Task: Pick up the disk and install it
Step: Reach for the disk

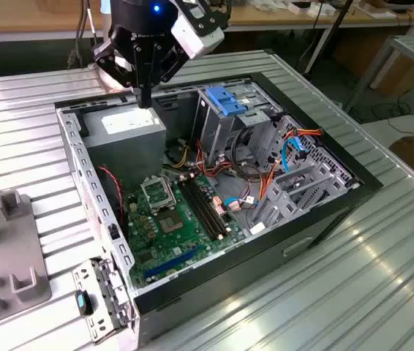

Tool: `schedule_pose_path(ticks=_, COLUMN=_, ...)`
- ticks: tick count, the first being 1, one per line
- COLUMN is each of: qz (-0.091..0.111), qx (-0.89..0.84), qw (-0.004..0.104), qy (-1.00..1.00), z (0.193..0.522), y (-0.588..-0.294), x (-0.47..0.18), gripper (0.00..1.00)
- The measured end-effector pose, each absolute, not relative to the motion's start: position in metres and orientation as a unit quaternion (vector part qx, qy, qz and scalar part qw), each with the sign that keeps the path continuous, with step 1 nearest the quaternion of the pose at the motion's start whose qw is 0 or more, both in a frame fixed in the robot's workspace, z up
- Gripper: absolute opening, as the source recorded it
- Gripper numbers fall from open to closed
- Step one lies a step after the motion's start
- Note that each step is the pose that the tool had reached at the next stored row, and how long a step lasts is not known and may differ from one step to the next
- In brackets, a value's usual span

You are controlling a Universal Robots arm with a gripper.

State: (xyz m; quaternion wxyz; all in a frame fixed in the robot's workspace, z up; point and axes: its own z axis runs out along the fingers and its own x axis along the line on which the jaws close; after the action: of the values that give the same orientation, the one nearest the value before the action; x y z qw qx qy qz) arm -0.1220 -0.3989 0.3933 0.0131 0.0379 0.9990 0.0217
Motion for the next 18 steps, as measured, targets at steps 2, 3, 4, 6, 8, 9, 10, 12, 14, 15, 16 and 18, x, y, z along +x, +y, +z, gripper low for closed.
schedule_pose_path(ticks=2, qz=0.022, qx=0.038, qw=0.013, qy=0.999, z=0.393, y=-0.399, x=-0.122, gripper=0.11)
schedule_pose_path(ticks=3, qz=0.022, qx=0.038, qw=0.013, qy=0.999, z=0.393, y=-0.399, x=-0.122, gripper=0.11)
schedule_pose_path(ticks=4, qz=0.022, qx=0.038, qw=0.013, qy=0.999, z=0.393, y=-0.399, x=-0.122, gripper=0.11)
schedule_pose_path(ticks=6, qz=0.022, qx=0.038, qw=0.013, qy=0.999, z=0.393, y=-0.399, x=-0.122, gripper=0.11)
schedule_pose_path(ticks=8, qz=0.022, qx=0.038, qw=0.013, qy=0.999, z=0.393, y=-0.399, x=-0.122, gripper=0.11)
schedule_pose_path(ticks=9, qz=0.022, qx=0.038, qw=0.013, qy=0.999, z=0.393, y=-0.399, x=-0.122, gripper=0.11)
schedule_pose_path(ticks=10, qz=0.022, qx=0.038, qw=0.013, qy=0.999, z=0.393, y=-0.399, x=-0.122, gripper=0.11)
schedule_pose_path(ticks=12, qz=0.022, qx=0.038, qw=0.013, qy=0.999, z=0.393, y=-0.399, x=-0.122, gripper=0.11)
schedule_pose_path(ticks=14, qz=0.022, qx=0.038, qw=0.013, qy=0.999, z=0.393, y=-0.399, x=-0.122, gripper=0.11)
schedule_pose_path(ticks=15, qz=0.022, qx=0.038, qw=0.013, qy=0.999, z=0.393, y=-0.399, x=-0.124, gripper=0.11)
schedule_pose_path(ticks=16, qz=0.022, qx=0.038, qw=0.013, qy=0.999, z=0.393, y=-0.399, x=-0.125, gripper=0.11)
schedule_pose_path(ticks=18, qz=0.022, qx=0.038, qw=0.013, qy=0.999, z=0.393, y=-0.399, x=-0.133, gripper=0.11)
